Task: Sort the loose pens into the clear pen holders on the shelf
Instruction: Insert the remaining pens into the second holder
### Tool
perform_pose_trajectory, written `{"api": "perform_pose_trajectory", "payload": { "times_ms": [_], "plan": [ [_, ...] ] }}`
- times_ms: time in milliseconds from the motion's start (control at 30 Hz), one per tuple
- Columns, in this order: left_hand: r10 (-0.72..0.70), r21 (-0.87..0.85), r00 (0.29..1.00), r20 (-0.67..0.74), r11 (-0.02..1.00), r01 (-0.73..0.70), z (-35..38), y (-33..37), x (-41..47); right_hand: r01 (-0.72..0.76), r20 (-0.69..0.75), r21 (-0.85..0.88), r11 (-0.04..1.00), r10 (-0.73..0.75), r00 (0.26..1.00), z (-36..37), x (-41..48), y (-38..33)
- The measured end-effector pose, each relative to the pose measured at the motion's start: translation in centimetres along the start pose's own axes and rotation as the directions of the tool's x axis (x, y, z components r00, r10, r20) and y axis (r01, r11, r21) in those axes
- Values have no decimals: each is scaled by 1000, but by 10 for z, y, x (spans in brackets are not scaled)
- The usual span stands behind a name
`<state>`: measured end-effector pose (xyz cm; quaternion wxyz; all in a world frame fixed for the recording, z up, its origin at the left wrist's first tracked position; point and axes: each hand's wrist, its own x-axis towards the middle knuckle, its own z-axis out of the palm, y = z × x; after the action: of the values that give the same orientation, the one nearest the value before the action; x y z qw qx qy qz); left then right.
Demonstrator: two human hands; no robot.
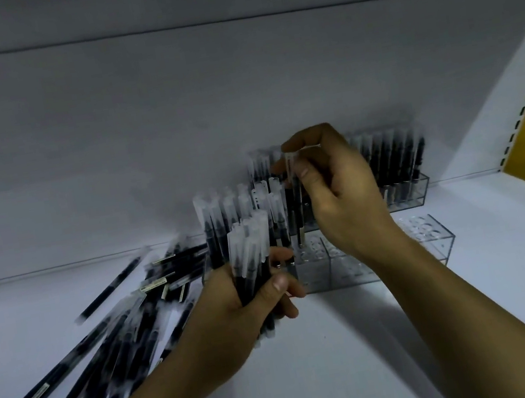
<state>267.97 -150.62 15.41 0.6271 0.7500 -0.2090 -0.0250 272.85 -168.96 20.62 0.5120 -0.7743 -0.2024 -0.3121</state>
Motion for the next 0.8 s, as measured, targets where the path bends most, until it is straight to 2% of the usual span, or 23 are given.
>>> {"api": "perform_pose_trajectory", "payload": {
  "times_ms": [133,333,500,700,800],
  "plan": [
    [84,2,996,-22,996,-84,1,5,0,-11,29,38,999,10,1000,0,-1,1],
    [197,-62,975,-107,977,-204,-2,17,1,2,-13,-42,999,-3,1000,1,-3,1],
    [161,-138,977,-143,974,-181,-5,17,2,32,-7,-142,989,-33,999,2,-5,0],
    [107,-193,983,-149,972,-135,-9,14,3,31,143,-261,965,7,990,-10,6,-1],
    [103,-186,987,-125,975,-125,-8,15,3,91,197,-247,965,-42,980,-25,-3,7]
  ]
}}
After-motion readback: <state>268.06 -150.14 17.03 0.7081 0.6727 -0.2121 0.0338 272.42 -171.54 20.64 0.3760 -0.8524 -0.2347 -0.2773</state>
